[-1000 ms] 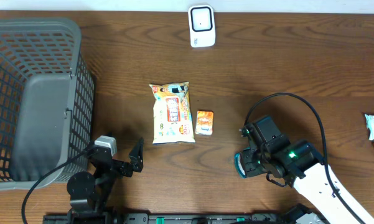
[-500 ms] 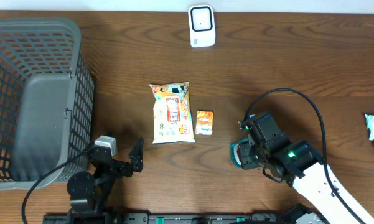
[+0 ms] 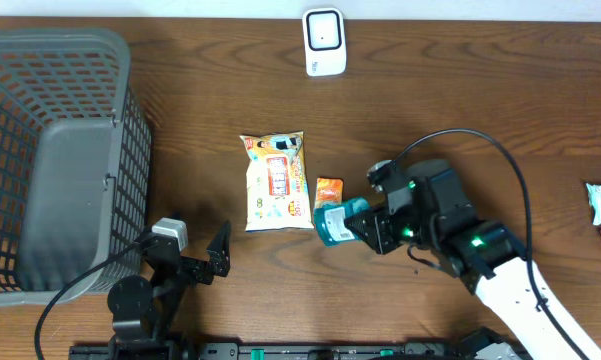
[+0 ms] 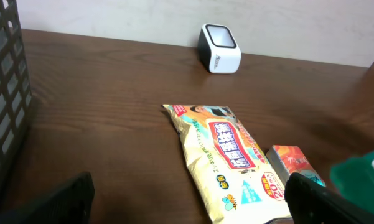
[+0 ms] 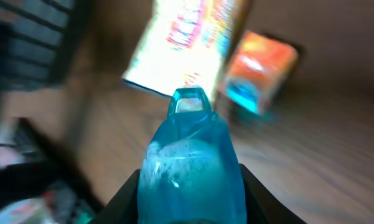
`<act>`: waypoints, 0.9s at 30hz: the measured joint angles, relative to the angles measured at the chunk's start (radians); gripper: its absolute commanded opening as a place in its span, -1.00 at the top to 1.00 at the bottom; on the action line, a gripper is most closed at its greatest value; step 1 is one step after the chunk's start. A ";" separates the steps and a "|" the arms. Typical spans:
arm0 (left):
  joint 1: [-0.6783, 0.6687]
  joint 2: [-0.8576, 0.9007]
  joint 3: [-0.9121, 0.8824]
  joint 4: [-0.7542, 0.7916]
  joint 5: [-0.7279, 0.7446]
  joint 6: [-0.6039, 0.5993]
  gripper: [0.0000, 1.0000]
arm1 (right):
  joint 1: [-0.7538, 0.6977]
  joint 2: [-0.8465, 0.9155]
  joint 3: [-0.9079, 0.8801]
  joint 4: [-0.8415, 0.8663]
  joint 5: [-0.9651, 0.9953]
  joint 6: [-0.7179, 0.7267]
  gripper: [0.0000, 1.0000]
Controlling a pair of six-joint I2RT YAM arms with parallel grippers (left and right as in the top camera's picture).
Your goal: Scan the item barcode
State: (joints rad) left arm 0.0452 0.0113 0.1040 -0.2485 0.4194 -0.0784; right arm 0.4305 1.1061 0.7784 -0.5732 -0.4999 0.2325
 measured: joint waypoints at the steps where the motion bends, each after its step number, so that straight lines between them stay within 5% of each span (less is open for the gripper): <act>1: 0.000 0.000 0.000 0.000 0.000 0.000 -0.96 | -0.025 0.000 0.000 0.016 -0.042 -0.008 0.91; 16: 0.000 0.000 0.000 0.000 0.000 0.000 -0.96 | -0.219 0.000 -0.005 0.439 -0.594 0.000 0.98; 27: 0.000 0.000 0.000 0.000 0.000 0.000 -0.96 | -0.219 0.000 -0.005 0.458 -0.723 0.113 0.95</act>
State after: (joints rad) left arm 0.0452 0.0113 0.1040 -0.2485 0.4194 -0.0784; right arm 0.2119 1.1061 0.7738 -0.1150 -1.2232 0.3454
